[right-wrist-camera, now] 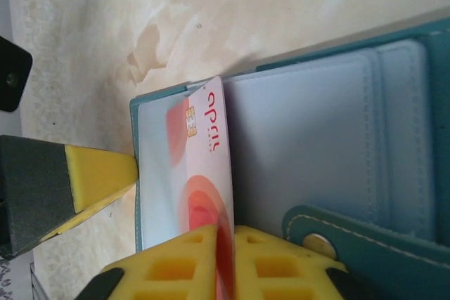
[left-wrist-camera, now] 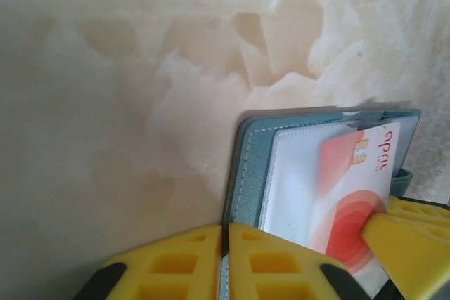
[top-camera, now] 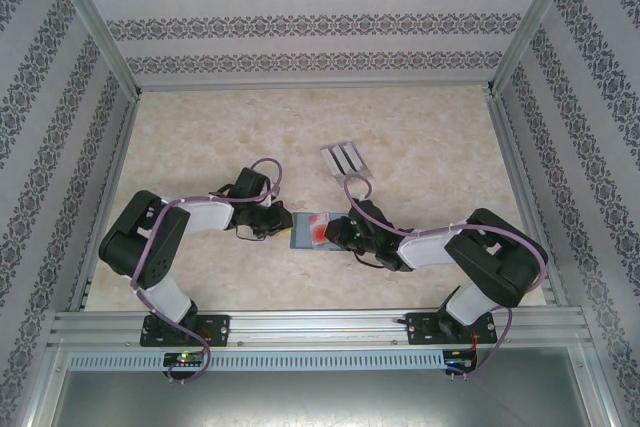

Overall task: Put the credit cards into the card holder
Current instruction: Insert the credit card into the card slot.

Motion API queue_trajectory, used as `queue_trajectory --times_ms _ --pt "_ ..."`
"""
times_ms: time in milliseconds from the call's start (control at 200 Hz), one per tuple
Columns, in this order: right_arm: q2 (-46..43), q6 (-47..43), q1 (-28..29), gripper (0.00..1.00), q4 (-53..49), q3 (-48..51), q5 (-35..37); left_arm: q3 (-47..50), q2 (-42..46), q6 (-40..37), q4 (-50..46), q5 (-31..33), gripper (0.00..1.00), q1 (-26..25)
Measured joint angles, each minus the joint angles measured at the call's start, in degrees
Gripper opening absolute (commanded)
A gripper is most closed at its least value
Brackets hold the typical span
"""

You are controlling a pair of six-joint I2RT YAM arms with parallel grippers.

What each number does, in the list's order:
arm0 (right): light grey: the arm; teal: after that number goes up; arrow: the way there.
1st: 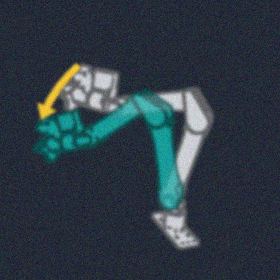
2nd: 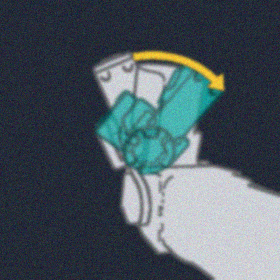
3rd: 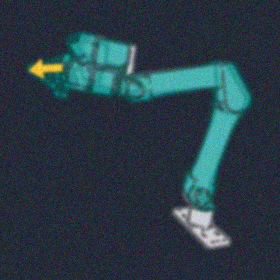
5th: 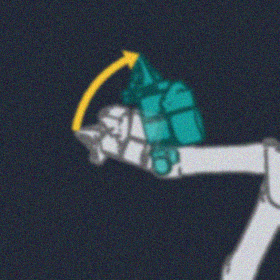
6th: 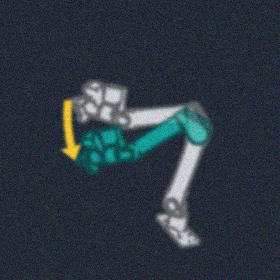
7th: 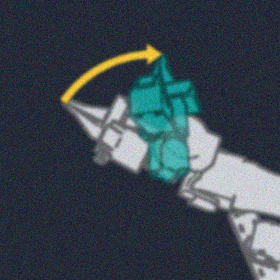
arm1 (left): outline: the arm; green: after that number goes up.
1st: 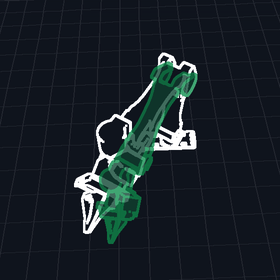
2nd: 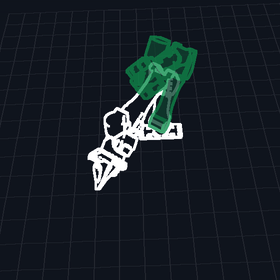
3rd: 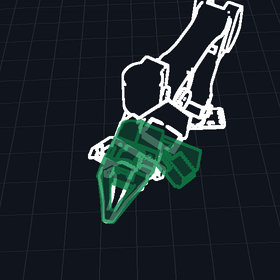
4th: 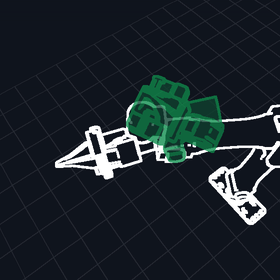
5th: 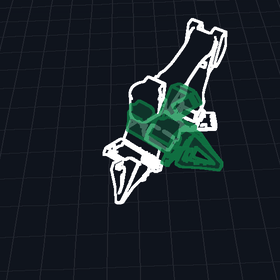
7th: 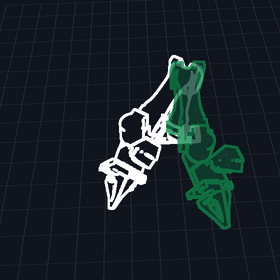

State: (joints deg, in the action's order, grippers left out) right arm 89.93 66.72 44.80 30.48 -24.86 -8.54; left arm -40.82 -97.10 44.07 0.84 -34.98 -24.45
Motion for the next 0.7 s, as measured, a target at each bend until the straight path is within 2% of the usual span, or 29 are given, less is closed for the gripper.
queue_trajectory --times_ms 95,210,430,570,649,699 --pt "0.9 0.7 0.2 0.10 0.3 -0.6 0.1 -0.3 -1.1 -0.1 2.6 -1.3 0.00 -0.1" --pt "2.4 1.6 1.3 0.12 1.0 -1.8 0.6 -0.3 -1.4 0.0 3.2 -1.7 0.00 -0.1" --pt "2.9 2.3 2.4 0.23 0.3 -3.0 1.5 -0.3 -1.4 0.0 3.3 -1.7 0.00 -0.1" --pt "-0.3 1.6 2.4 0.29 -4.5 -3.1 2.5 -0.3 -1.4 0.0 3.3 -1.4 0.00 -0.2" --pt "-2.1 0.5 2.4 0.29 -8.0 -3.1 3.3 -0.4 -1.4 0.0 3.3 -1.4 0.00 -0.2" --pt "-2.8 -0.1 2.4 0.24 -9.8 -3.1 3.6 -0.4 -1.4 0.0 3.3 -1.4 0.00 -0.2"
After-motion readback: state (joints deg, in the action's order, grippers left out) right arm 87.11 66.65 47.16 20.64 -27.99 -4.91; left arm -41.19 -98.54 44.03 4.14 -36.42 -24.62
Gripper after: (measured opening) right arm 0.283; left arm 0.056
